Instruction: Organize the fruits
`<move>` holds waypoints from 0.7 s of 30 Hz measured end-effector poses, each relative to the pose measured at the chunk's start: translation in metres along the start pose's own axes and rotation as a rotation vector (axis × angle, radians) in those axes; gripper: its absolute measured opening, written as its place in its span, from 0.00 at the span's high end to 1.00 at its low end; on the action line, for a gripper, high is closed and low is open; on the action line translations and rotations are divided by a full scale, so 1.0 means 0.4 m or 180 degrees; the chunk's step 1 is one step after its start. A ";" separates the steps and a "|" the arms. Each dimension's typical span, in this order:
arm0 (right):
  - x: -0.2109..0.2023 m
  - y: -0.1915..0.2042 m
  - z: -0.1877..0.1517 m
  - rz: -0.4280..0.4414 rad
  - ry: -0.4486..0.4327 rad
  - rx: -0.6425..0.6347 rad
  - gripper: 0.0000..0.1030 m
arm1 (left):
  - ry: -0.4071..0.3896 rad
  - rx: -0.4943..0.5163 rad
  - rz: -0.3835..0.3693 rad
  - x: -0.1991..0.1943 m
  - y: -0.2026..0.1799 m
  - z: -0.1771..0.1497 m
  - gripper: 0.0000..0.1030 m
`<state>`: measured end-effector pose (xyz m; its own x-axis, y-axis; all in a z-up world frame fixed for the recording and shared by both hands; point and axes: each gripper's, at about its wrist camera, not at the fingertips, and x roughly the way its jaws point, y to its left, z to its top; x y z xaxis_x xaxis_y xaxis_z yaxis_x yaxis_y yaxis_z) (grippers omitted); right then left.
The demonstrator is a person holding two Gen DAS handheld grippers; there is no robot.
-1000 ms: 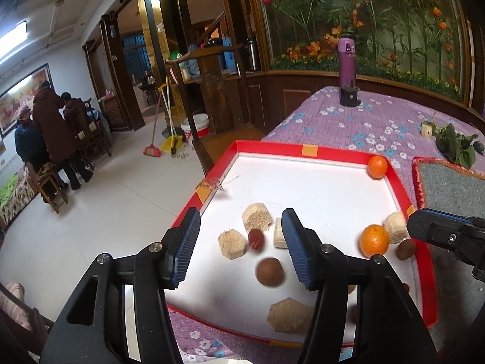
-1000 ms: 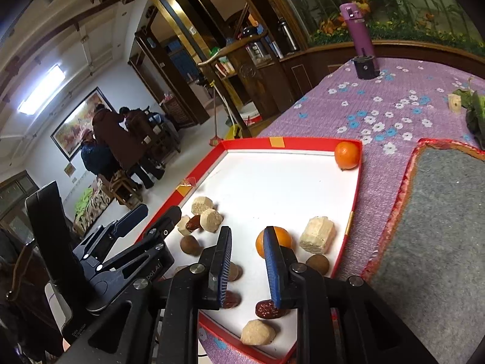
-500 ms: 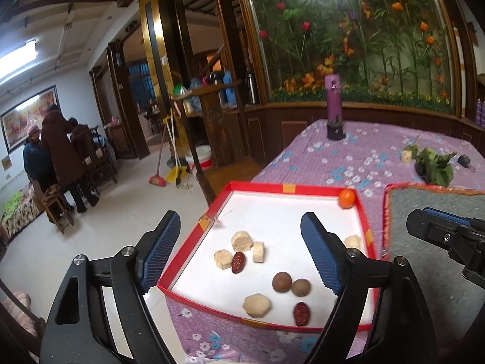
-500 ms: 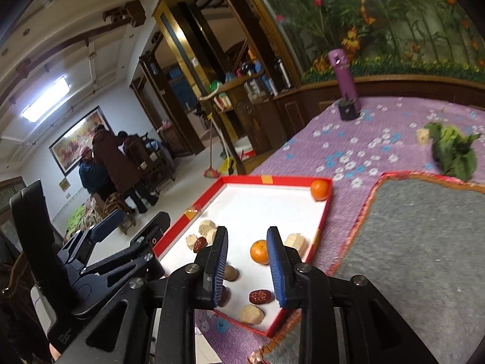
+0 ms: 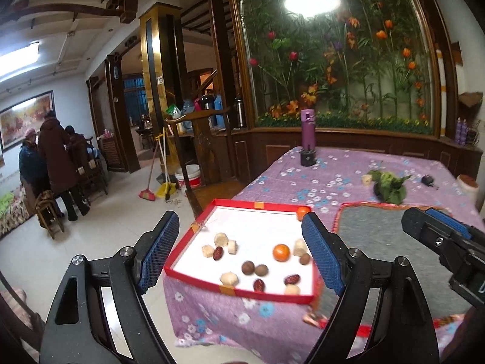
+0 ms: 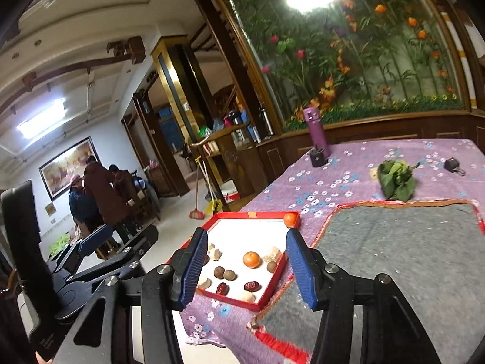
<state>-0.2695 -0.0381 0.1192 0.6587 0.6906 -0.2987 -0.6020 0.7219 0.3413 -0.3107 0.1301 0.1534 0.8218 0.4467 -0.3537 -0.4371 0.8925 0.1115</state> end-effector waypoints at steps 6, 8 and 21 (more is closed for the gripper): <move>-0.118 0.022 -0.029 -0.0141 -0.0203 -0.0051 0.34 | -0.0044 -0.0211 -0.0069 -0.088 0.020 0.001 0.19; -0.152 0.022 -0.040 -0.0190 -0.0276 -0.0055 0.31 | 0.0025 -0.0254 -0.0102 -0.096 0.021 0.004 0.19; -0.144 0.048 -0.067 -0.0083 -0.0532 -0.0085 0.28 | -0.0092 0.0008 0.0135 -0.115 0.025 -0.024 0.19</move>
<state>-0.3311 -0.0630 0.1193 0.7388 0.6561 -0.1539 -0.5941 0.7419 0.3110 -0.3563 0.1180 0.1620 0.8128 0.4858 -0.3215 -0.4710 0.8728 0.1281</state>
